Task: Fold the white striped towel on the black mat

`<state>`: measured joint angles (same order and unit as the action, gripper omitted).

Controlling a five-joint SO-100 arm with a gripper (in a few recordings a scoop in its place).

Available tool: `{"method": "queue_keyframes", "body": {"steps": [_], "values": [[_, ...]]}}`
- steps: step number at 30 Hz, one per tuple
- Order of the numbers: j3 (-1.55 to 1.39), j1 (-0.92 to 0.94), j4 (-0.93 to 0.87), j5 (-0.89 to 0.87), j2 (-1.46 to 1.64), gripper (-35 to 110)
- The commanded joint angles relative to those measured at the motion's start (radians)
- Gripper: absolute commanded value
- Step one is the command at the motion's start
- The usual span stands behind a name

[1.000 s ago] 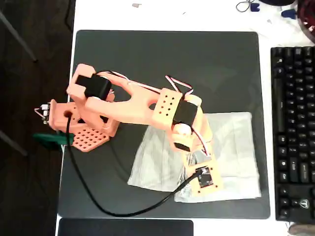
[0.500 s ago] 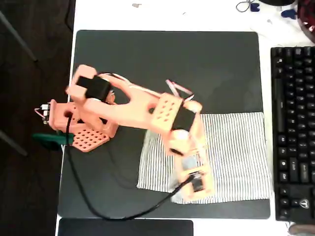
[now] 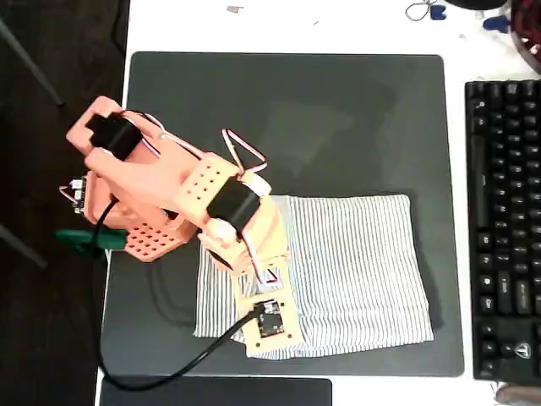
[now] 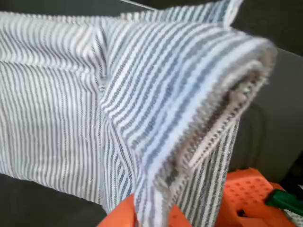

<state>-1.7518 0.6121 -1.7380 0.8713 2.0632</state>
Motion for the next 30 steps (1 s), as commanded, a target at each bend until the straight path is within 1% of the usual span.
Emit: {"method": "queue_keyframes", "body": {"steps": [1,6,13,20,25,30], "values": [[0.031,-0.031,0.014,-0.011,-0.018,0],[0.187,-0.130,0.021,-0.084,-0.179,0],[0.380,-0.209,0.025,-0.120,-0.341,0],[0.439,-0.267,0.130,-0.155,-0.474,1],[0.506,-0.301,0.198,-0.215,-0.604,4],[0.595,-0.344,0.296,-0.276,-0.739,5]]}}
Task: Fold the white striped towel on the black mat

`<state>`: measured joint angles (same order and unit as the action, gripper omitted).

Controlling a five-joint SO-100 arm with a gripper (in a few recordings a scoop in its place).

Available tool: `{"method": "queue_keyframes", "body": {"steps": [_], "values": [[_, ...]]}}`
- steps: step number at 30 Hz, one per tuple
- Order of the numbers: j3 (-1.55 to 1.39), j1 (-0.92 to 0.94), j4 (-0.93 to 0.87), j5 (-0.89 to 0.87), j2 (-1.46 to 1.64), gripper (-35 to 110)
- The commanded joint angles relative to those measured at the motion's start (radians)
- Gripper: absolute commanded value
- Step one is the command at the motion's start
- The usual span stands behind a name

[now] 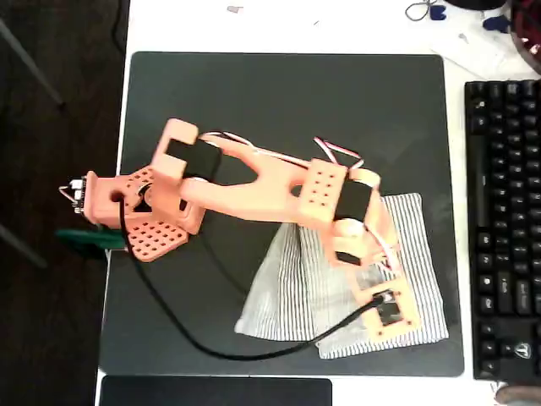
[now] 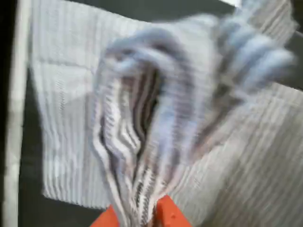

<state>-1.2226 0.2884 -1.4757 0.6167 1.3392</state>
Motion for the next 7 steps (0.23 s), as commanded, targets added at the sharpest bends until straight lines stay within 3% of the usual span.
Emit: {"method": "queue_keyframes", "body": {"steps": [1,7], "values": [[0.081,-0.026,0.057,-0.031,-0.041,5],[0.198,-0.055,0.152,-0.089,-0.192,2]]}}
